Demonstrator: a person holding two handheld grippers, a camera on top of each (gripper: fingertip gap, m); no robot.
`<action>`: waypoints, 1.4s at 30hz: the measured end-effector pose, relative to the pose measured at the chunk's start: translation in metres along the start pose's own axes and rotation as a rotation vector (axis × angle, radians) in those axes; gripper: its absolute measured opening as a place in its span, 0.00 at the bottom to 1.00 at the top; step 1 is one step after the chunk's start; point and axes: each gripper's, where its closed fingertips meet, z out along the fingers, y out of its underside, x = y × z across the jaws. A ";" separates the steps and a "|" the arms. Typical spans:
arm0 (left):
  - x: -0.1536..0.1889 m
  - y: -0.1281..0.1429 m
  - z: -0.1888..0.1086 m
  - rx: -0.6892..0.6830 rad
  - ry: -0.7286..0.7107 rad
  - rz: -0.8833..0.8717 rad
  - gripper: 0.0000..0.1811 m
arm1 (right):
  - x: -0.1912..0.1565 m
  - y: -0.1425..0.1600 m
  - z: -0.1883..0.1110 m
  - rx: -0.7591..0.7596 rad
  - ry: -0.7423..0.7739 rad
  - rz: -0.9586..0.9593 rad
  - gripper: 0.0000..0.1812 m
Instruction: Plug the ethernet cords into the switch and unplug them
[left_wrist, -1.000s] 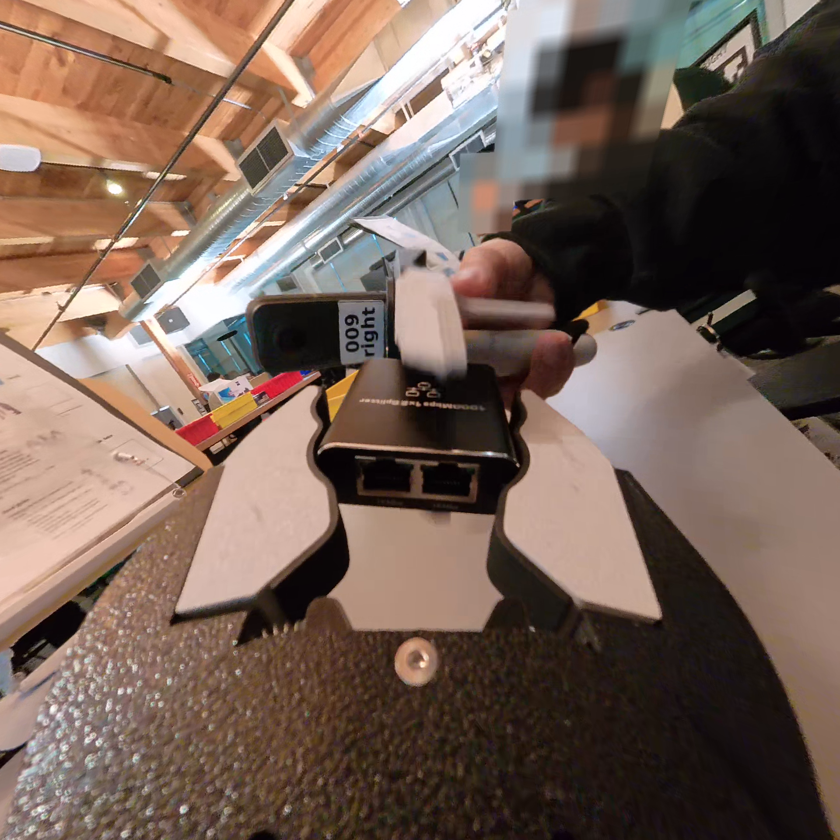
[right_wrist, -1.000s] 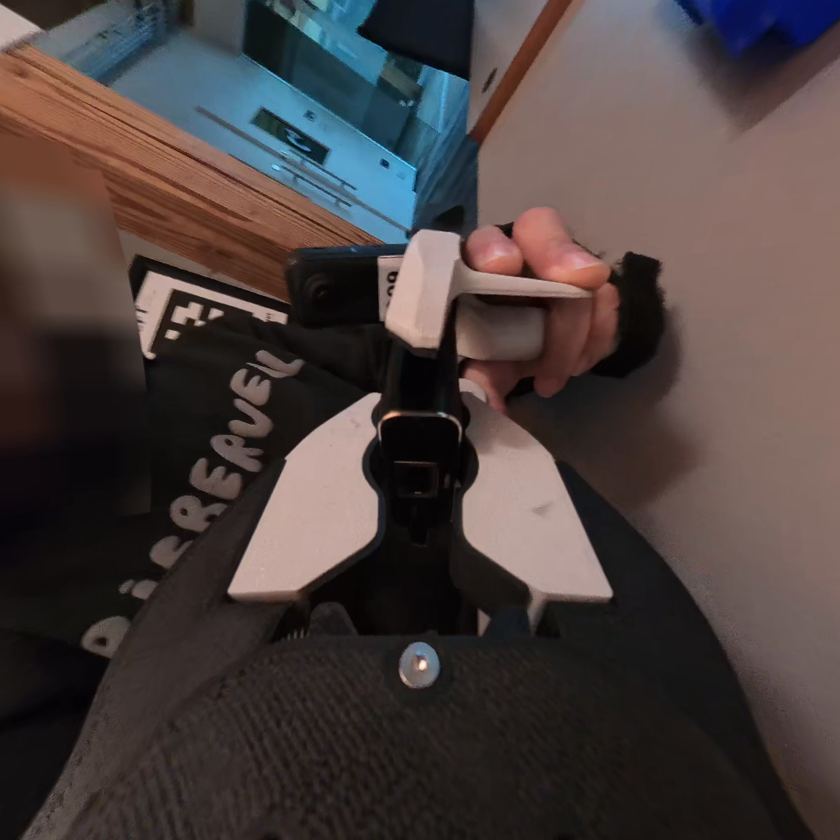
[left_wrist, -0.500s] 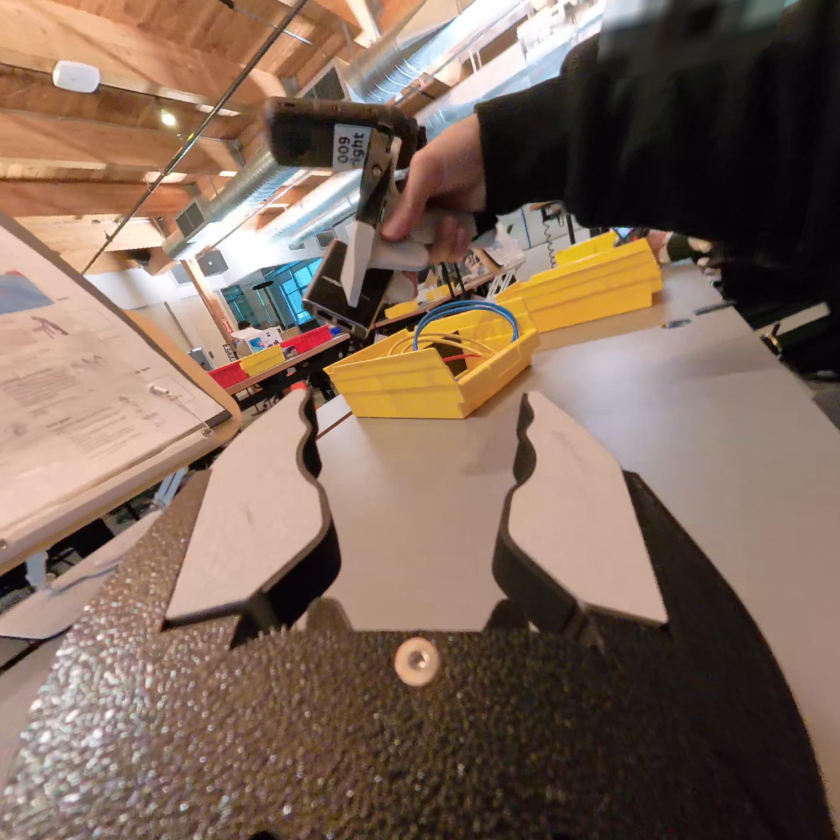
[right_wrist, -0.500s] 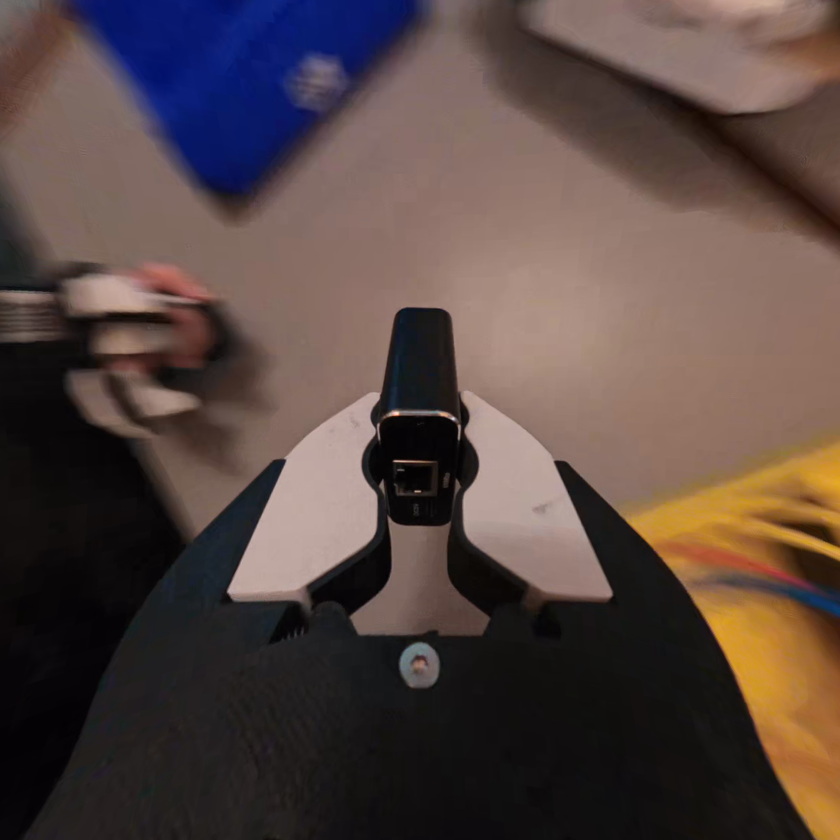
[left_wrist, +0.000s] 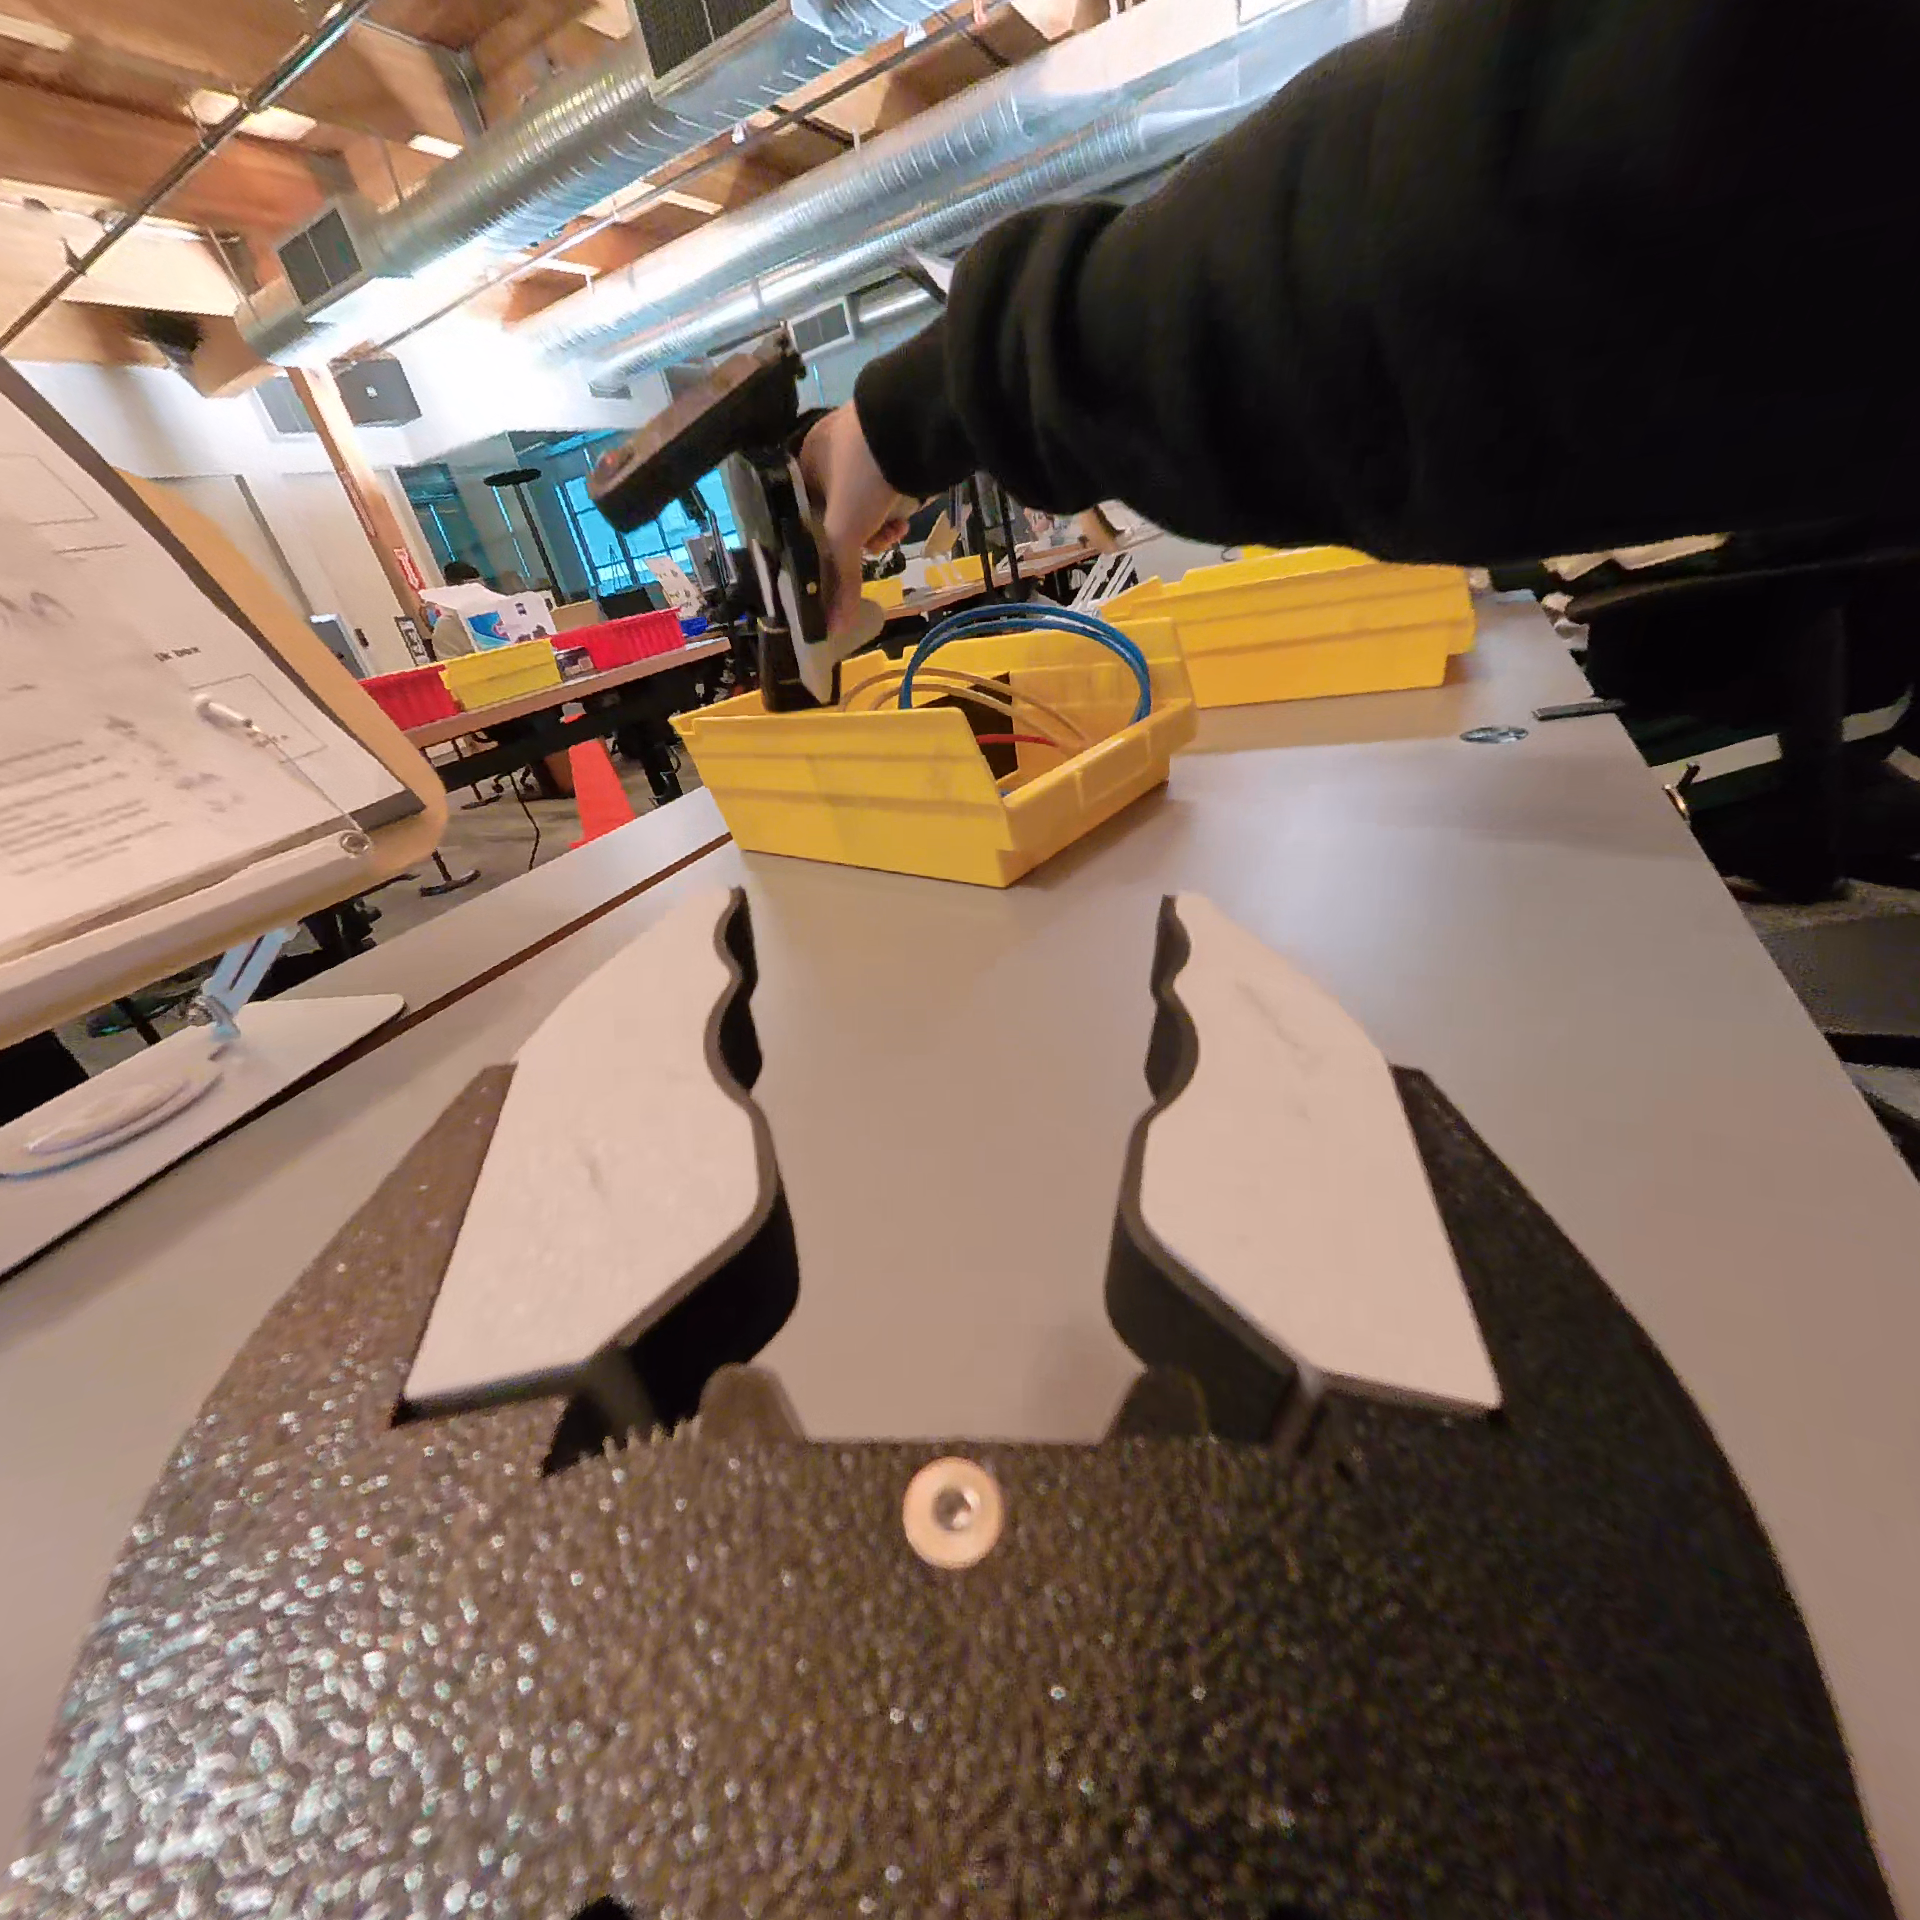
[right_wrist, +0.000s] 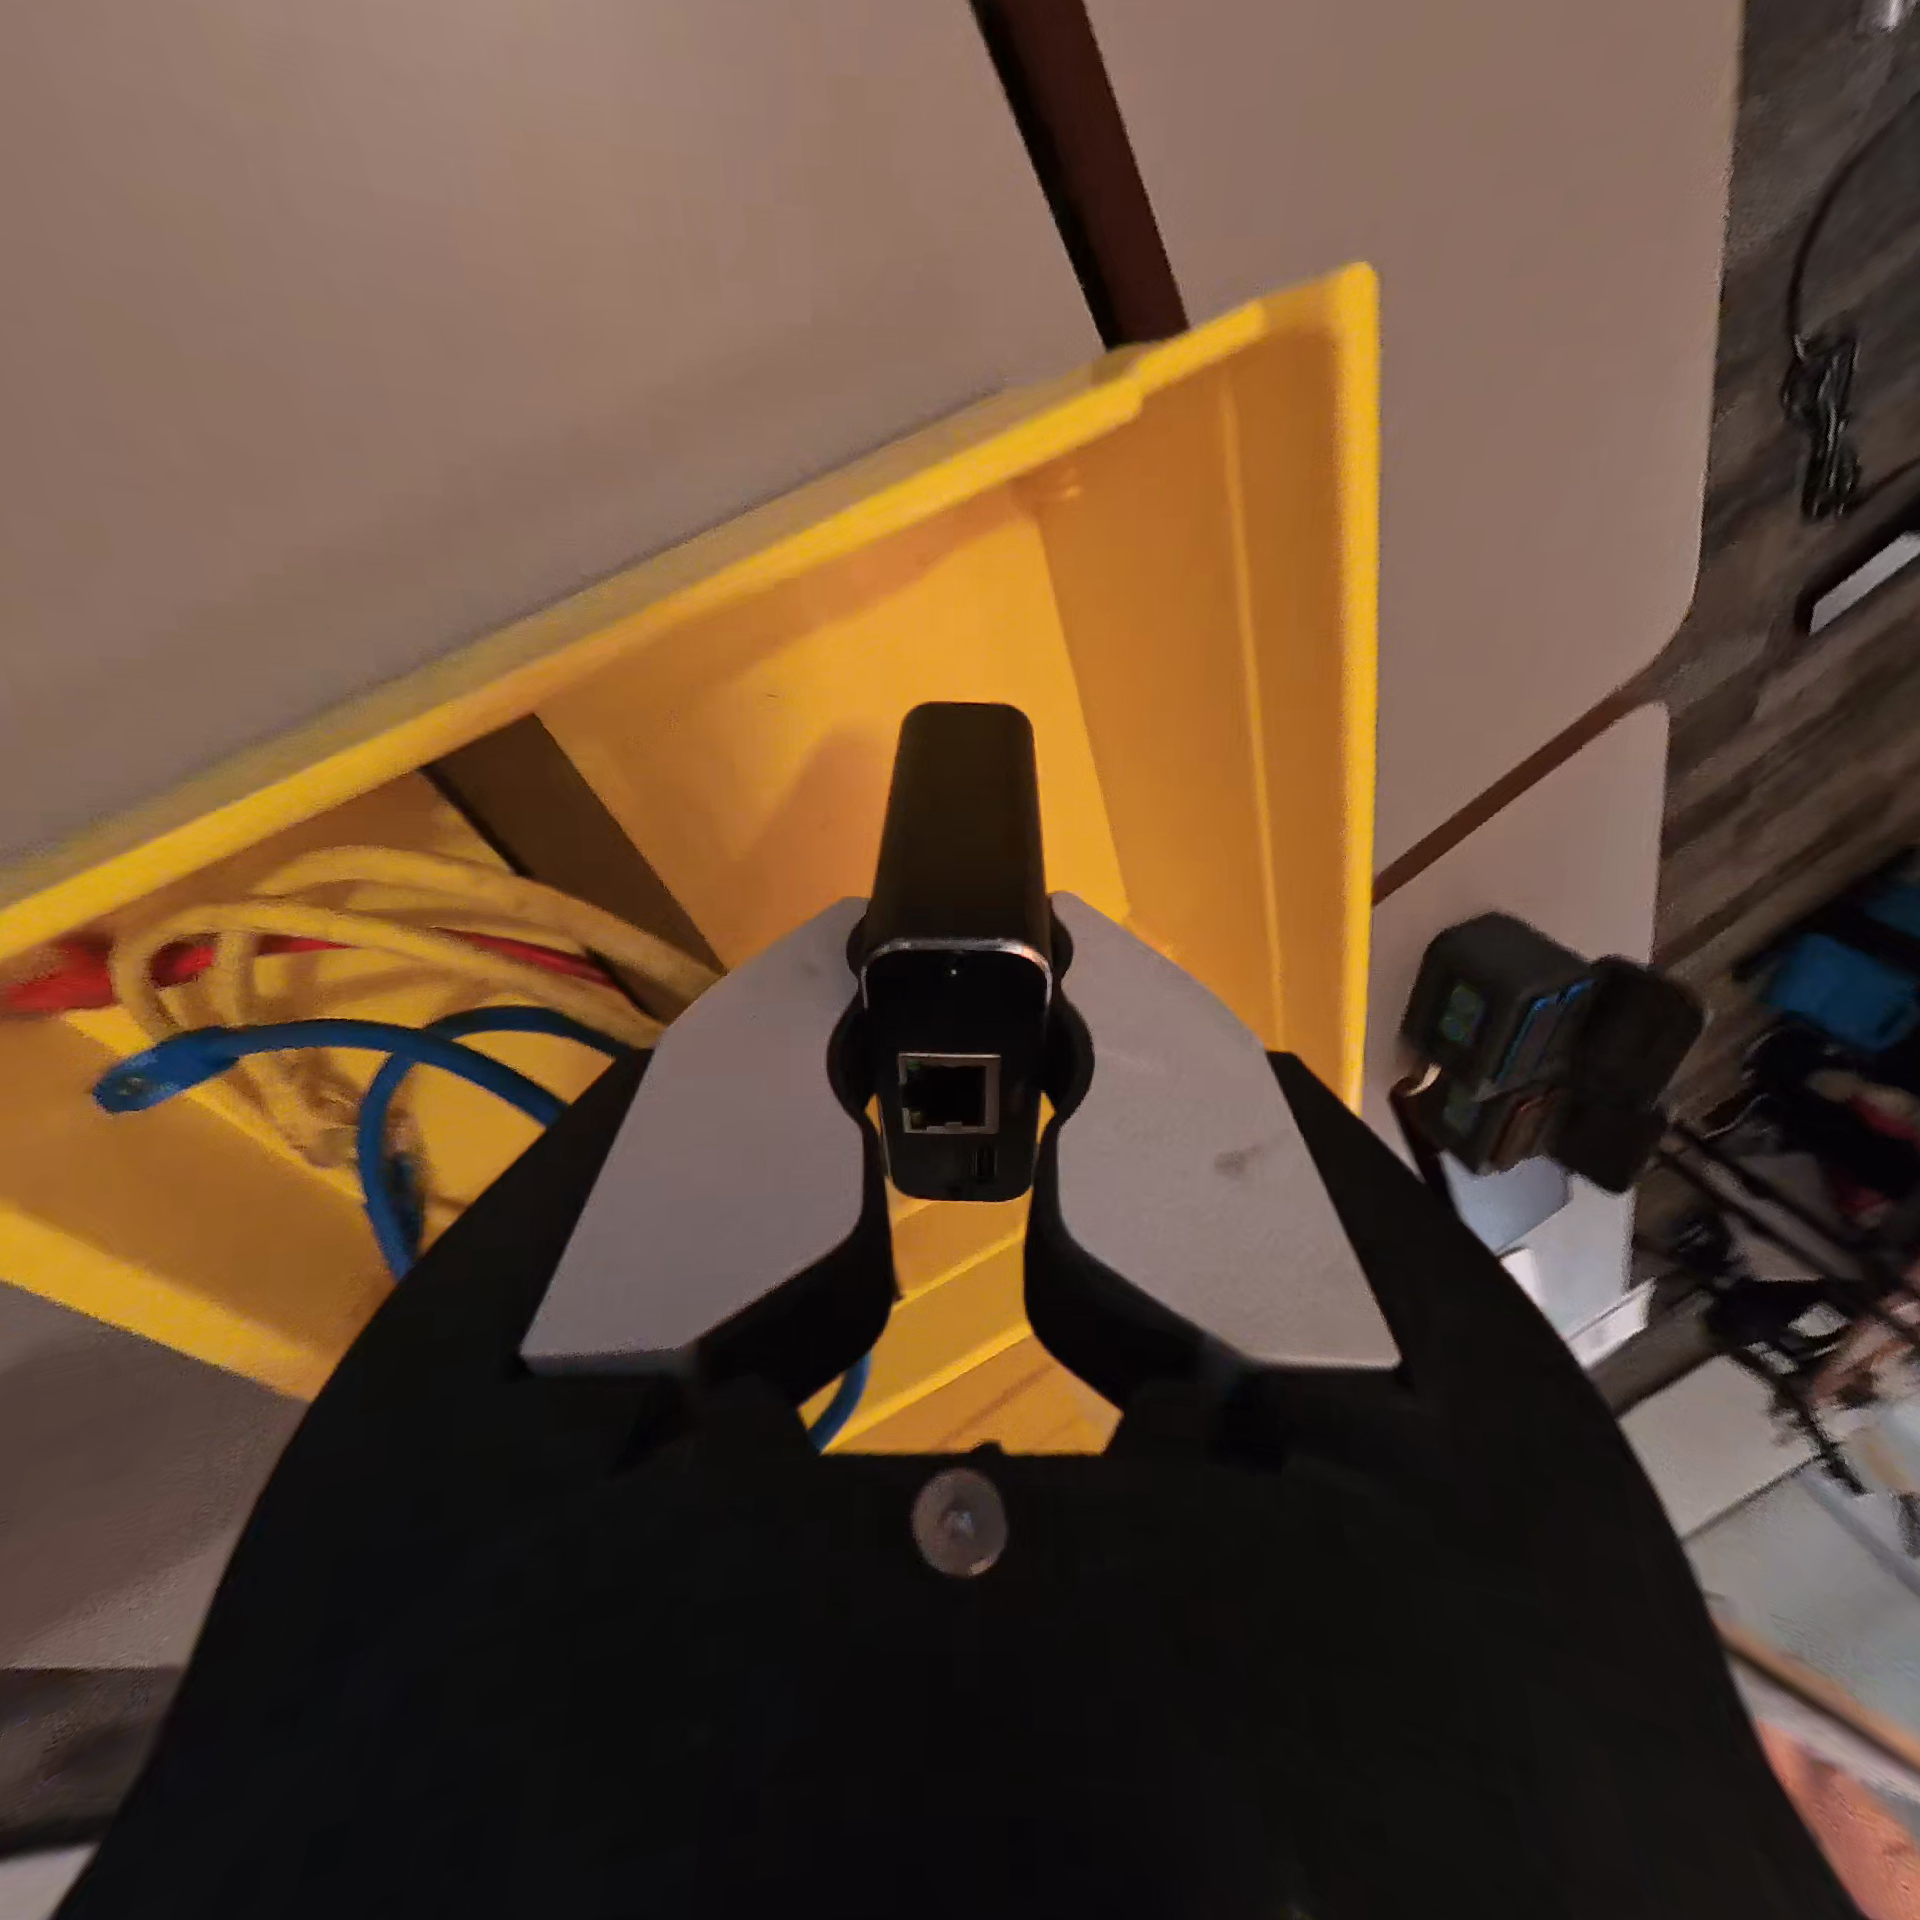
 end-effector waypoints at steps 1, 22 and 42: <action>-0.002 0.000 0.000 -0.001 -0.004 -0.008 0.39 | -0.001 -0.003 0.006 -0.011 -0.020 -0.048 0.14; 0.005 0.028 0.054 -0.233 -0.019 -0.121 0.39 | 0.011 0.036 -0.056 0.357 0.114 0.248 0.35; -0.037 0.095 0.298 -0.678 -0.241 -0.210 0.11 | -0.193 0.150 -0.110 1.027 0.170 0.880 0.43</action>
